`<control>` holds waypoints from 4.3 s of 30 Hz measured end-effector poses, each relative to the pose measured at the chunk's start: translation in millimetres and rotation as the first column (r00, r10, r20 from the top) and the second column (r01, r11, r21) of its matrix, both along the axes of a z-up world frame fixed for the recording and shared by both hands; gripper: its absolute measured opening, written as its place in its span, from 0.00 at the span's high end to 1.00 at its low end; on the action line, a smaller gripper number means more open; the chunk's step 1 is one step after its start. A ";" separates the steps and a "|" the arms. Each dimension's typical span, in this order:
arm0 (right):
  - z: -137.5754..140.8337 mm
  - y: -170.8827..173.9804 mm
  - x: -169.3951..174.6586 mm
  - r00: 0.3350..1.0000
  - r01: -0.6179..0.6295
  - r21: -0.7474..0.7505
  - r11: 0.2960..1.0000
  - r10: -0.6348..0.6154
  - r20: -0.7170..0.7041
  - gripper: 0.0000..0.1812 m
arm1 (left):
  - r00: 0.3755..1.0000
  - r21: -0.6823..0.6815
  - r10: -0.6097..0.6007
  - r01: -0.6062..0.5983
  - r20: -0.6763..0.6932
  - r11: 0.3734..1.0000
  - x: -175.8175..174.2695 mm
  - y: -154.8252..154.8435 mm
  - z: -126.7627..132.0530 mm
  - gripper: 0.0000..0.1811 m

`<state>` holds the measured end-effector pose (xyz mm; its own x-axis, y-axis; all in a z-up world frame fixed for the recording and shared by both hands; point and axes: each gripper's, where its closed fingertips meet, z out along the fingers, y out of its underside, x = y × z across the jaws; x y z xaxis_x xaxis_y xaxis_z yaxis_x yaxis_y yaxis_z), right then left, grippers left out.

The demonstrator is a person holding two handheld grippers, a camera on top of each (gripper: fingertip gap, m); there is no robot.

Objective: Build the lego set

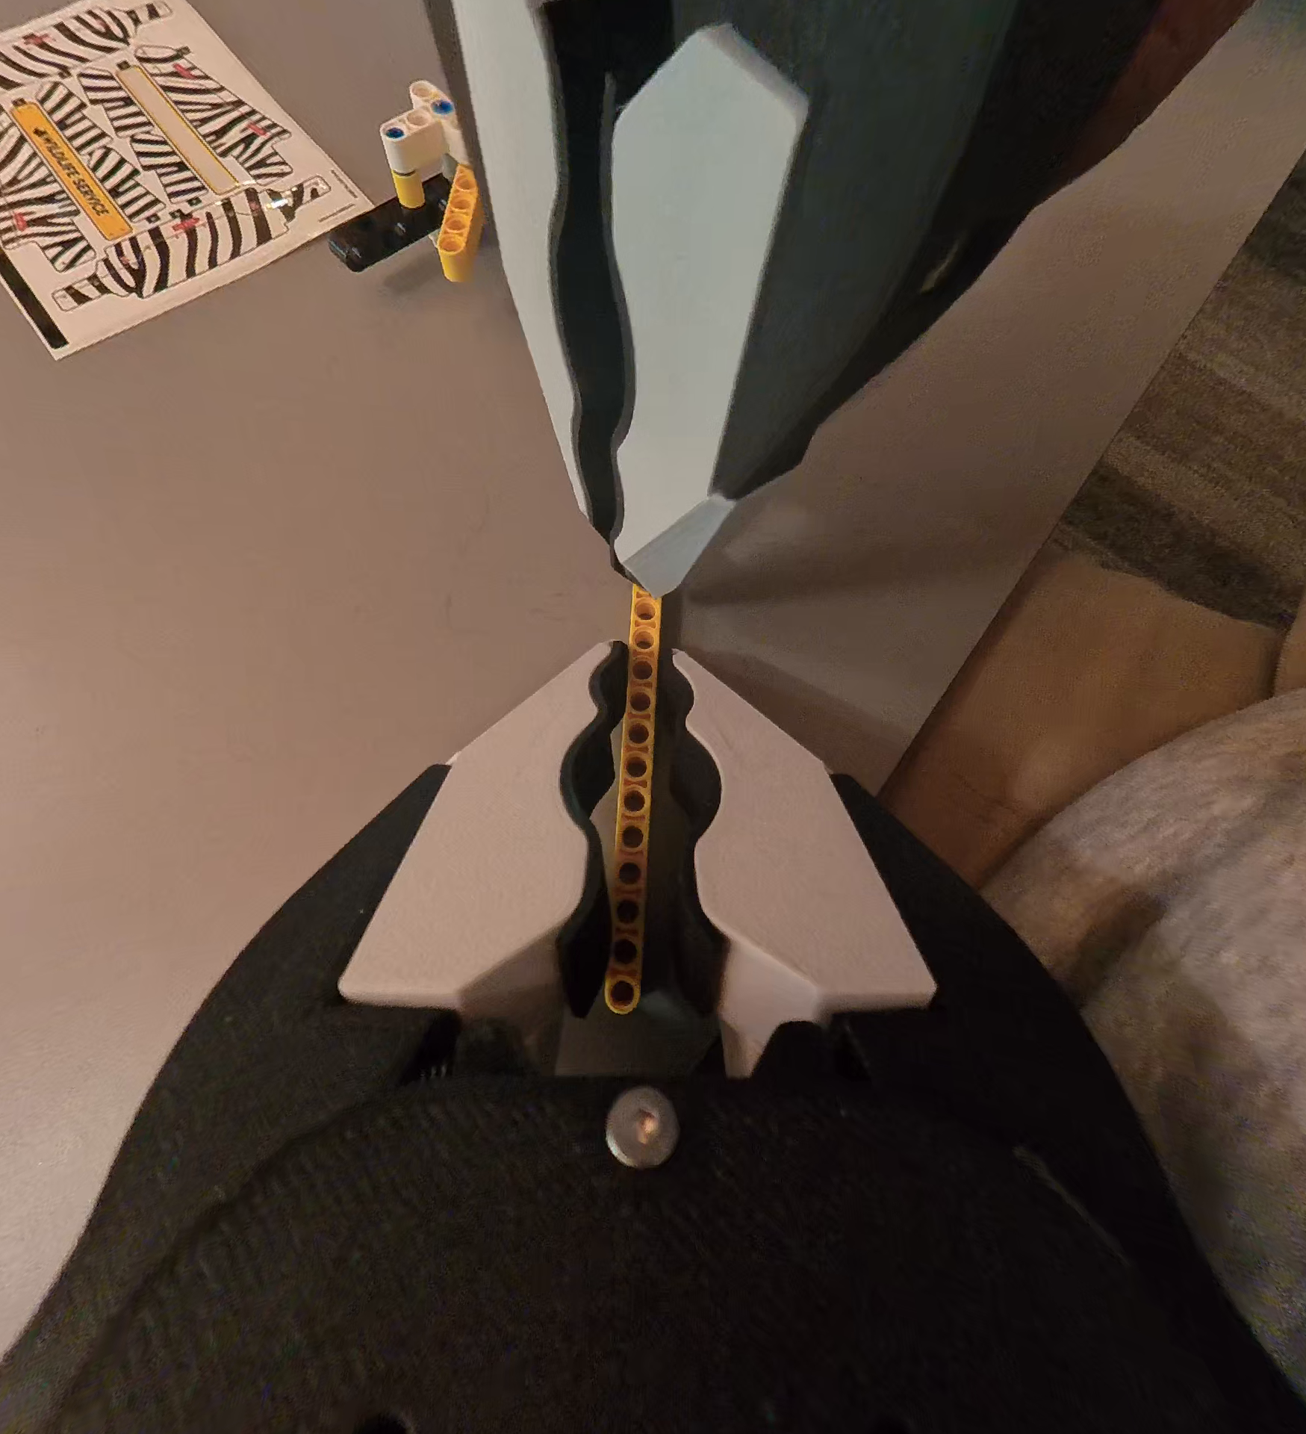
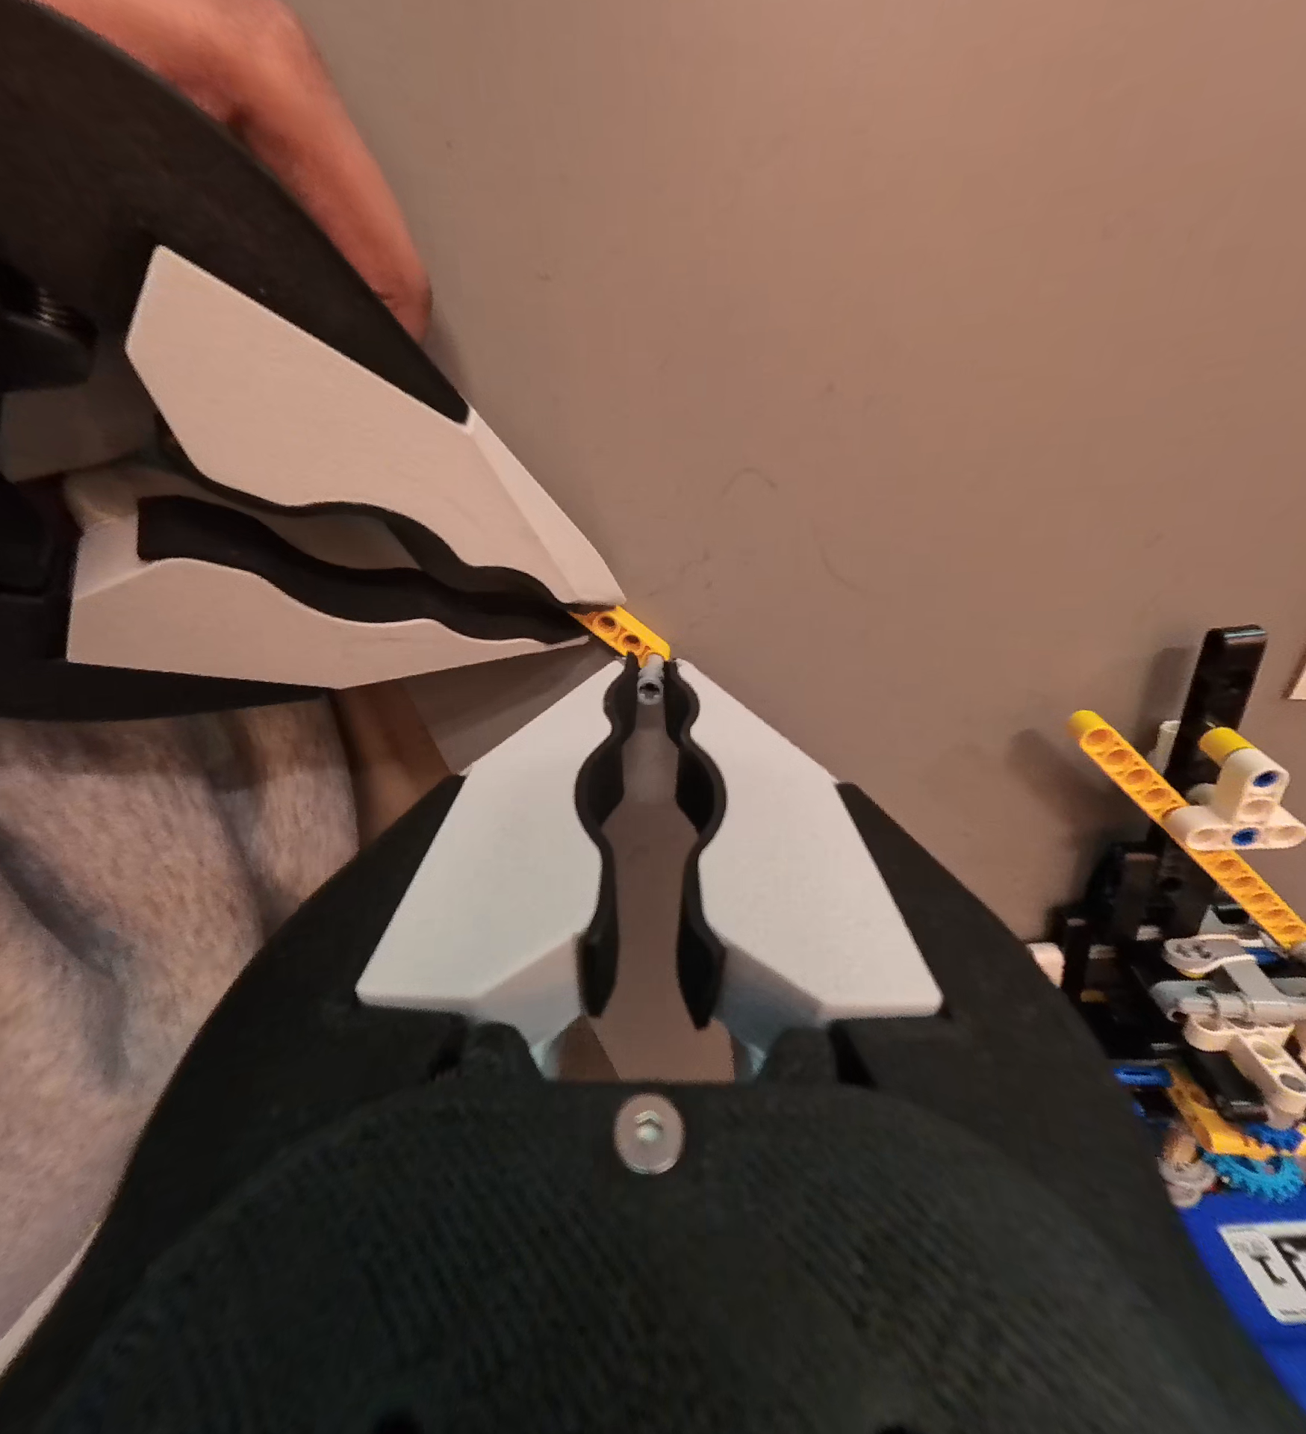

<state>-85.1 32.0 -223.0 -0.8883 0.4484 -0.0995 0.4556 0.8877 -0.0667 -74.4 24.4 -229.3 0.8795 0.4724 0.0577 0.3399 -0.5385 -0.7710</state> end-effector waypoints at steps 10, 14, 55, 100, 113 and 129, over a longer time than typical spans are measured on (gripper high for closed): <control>57.1 -19.8 -16.5 0.978 0.077 -0.461 0.884 -0.157 -0.138 0.69 | 0.892 0.449 -0.033 -0.194 0.450 0.872 -11.4 -27.3 47.4 0.97; 85.6 -22.5 3.3 0.947 -0.149 -0.533 0.833 -0.035 -0.320 0.69 | 0.583 0.724 -0.487 -0.282 0.650 0.629 -0.8 -45.1 93.5 0.97; 149.3 -25.2 94.6 0.911 -0.412 -0.663 0.625 0.288 -0.294 0.86 | 0.042 0.917 -0.931 -0.194 0.364 0.350 97.4 -29.2 154.5 0.98; 112.5 -11.7 16.3 0.789 0.418 -0.788 -0.453 -0.250 0.562 0.72 | 0.599 0.183 0.132 0.025 -0.790 0.983 20.2 -0.3 110.2 0.97; 123.9 -21.4 22.5 0.821 0.394 -0.762 -0.514 -0.176 0.543 0.86 | 0.556 0.188 0.151 0.010 -0.817 0.982 22.2 0.1 111.0 0.97; 136.5 -4.5 27.1 0.872 0.144 -0.916 -0.376 -0.390 0.297 0.86 | 0.749 0.427 0.179 0.150 -0.638 0.892 39.4 7.0 125.2 0.98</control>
